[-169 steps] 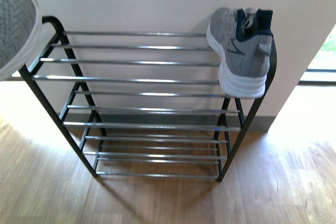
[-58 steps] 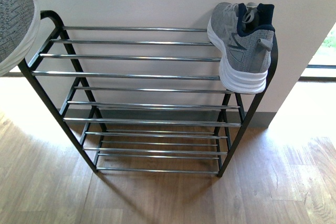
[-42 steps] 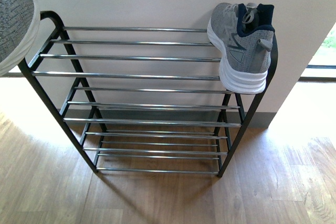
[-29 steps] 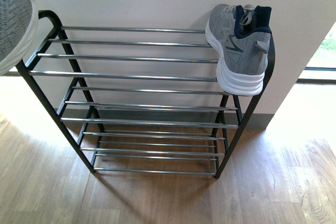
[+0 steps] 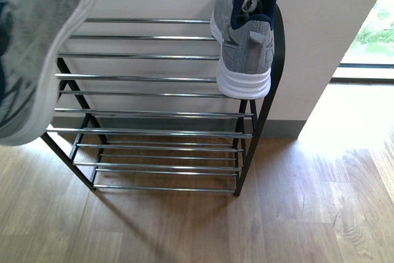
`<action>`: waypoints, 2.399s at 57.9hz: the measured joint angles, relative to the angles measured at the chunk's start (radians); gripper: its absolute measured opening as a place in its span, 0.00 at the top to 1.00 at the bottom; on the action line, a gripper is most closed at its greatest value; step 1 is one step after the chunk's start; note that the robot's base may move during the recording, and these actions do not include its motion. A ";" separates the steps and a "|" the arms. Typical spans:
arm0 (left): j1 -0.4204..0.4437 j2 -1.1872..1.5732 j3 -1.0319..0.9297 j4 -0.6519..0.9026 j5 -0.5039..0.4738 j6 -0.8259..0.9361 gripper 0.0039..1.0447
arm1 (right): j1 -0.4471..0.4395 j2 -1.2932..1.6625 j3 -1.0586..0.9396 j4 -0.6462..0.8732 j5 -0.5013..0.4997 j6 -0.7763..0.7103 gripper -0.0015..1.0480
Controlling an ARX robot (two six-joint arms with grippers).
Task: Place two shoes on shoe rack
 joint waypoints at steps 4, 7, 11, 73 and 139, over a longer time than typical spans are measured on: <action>-0.011 0.115 0.128 -0.047 0.037 -0.042 0.99 | 0.000 0.000 0.000 0.000 0.000 0.000 0.09; -0.035 0.226 0.265 -0.114 0.049 -0.053 0.99 | 0.000 0.000 0.000 0.000 0.000 0.000 0.09; -0.076 0.354 0.428 -0.194 0.070 -0.080 0.99 | 0.000 0.000 0.000 0.000 0.000 0.000 0.09; -0.153 0.472 0.608 -0.206 0.238 -0.072 0.41 | 0.000 0.000 0.000 0.000 0.000 0.000 0.09; 0.237 -0.466 -0.682 0.912 0.462 0.727 0.99 | 0.000 0.000 0.000 0.000 0.000 0.000 0.09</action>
